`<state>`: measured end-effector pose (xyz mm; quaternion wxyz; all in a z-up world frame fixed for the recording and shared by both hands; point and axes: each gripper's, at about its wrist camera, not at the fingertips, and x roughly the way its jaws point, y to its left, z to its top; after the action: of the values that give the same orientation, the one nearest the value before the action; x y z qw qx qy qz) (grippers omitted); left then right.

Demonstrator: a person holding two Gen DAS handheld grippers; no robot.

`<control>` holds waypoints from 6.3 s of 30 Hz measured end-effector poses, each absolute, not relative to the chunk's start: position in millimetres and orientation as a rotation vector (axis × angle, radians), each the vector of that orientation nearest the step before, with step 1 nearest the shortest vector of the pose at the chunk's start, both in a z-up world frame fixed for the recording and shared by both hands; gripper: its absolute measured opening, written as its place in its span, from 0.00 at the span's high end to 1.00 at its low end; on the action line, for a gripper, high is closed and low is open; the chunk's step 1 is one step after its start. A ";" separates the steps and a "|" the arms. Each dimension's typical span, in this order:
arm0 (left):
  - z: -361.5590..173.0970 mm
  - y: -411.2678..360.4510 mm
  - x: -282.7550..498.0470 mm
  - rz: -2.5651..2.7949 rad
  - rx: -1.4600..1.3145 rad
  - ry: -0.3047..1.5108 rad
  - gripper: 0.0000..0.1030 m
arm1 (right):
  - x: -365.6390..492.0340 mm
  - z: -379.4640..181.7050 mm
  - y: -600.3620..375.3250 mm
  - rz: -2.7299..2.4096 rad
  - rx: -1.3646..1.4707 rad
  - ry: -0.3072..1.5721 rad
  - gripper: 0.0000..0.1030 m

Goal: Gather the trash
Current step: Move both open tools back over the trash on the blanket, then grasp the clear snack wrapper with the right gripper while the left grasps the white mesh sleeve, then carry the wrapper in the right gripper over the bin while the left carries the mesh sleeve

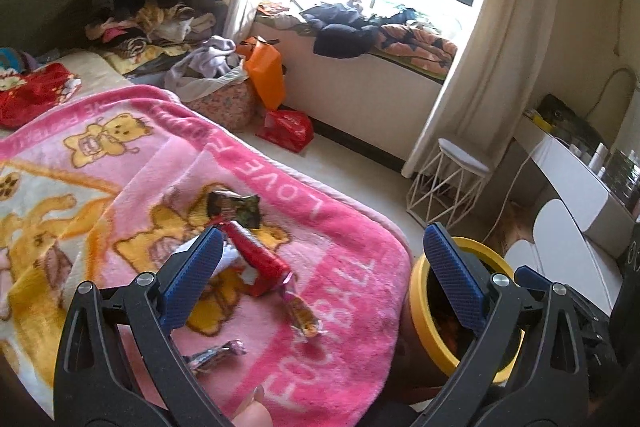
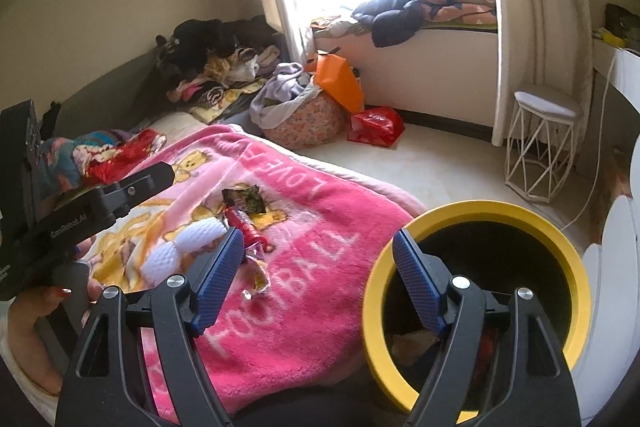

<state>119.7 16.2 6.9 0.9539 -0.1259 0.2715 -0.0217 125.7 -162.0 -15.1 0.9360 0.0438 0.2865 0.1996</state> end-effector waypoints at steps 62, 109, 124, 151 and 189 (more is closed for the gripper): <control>-102.8 127.1 121.6 0.108 -0.392 0.801 0.75 | 185.5 -135.4 -53.2 0.628 -0.013 0.962 0.89; -18.3 22.8 124.5 -0.133 -0.294 0.653 0.77 | 150.4 -38.1 -174.8 0.478 0.183 0.692 0.90; -9.2 -11.1 126.0 -0.204 -0.244 0.648 0.77 | 141.4 -32.2 -223.9 0.386 0.250 0.654 0.90; -6.8 -65.4 130.4 -0.303 -0.173 0.660 0.77 | 130.6 -30.1 -278.5 0.253 0.309 0.599 0.90; -51.4 -161.4 152.8 -0.445 -0.009 0.778 0.77 | 134.2 -64.0 -349.5 0.036 0.391 0.638 0.90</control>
<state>152.8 -161.4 -51.4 0.9013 -0.0044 0.3761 -0.2151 134.2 -349.5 -64.0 0.9307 0.1909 0.3115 0.0176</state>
